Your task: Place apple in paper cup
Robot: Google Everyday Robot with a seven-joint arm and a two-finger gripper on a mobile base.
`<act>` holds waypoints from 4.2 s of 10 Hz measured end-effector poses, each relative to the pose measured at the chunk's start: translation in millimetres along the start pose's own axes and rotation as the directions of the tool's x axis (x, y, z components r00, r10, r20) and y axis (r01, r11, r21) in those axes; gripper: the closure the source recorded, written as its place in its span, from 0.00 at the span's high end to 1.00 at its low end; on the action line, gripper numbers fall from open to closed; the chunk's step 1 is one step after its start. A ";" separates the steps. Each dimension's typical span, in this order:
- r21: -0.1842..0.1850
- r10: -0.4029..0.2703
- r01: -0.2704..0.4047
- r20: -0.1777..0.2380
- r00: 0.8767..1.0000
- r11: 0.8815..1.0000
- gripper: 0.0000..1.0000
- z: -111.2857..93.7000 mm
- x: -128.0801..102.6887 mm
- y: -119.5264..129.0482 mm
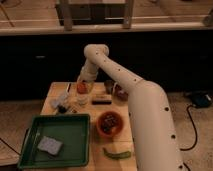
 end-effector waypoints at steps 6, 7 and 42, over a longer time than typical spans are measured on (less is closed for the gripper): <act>0.004 -0.001 0.001 0.020 1.000 1.000 0.80 4.8 0.5 3.3; 0.004 -0.004 0.004 0.022 1.000 1.000 0.80 5.1 0.5 4.0; 0.016 -0.025 0.025 0.031 0.999 1.000 0.80 7.0 0.1 5.8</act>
